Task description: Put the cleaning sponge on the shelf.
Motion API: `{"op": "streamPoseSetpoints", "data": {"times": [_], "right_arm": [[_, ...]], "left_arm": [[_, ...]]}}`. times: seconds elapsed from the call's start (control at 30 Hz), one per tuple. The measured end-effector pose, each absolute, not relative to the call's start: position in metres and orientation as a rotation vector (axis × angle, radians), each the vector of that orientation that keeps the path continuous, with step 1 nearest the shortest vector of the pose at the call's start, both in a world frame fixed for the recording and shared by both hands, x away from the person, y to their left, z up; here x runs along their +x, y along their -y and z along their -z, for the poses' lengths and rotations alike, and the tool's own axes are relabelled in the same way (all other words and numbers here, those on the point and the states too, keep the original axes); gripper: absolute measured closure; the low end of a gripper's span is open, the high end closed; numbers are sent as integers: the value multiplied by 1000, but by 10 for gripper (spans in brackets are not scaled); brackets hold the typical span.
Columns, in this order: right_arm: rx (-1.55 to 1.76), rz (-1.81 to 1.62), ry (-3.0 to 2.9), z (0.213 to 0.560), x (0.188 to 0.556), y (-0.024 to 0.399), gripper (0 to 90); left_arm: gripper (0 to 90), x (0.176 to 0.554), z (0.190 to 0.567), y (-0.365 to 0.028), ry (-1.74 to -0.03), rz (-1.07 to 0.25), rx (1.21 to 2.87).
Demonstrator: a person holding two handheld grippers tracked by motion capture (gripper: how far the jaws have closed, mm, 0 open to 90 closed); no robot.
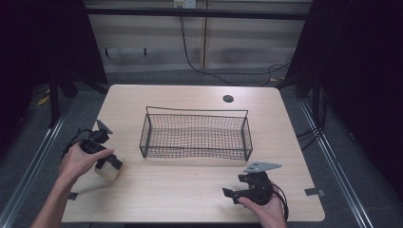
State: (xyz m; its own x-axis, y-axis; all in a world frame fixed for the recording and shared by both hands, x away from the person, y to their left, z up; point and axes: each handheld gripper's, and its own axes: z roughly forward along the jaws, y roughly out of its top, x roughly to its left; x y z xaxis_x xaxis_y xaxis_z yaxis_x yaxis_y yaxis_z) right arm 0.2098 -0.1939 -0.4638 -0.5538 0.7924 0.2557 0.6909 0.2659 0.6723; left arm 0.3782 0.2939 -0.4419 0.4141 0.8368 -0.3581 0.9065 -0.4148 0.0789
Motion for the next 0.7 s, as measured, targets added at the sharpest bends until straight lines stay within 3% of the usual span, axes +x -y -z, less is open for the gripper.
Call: {"op": "streamPoseSetpoints", "data": {"times": [0.7], "right_arm": [[1419,-1159,-2394,465,210,194,185]], "left_arm": [[296,367,414,-291,-1414,371,2417]]}}
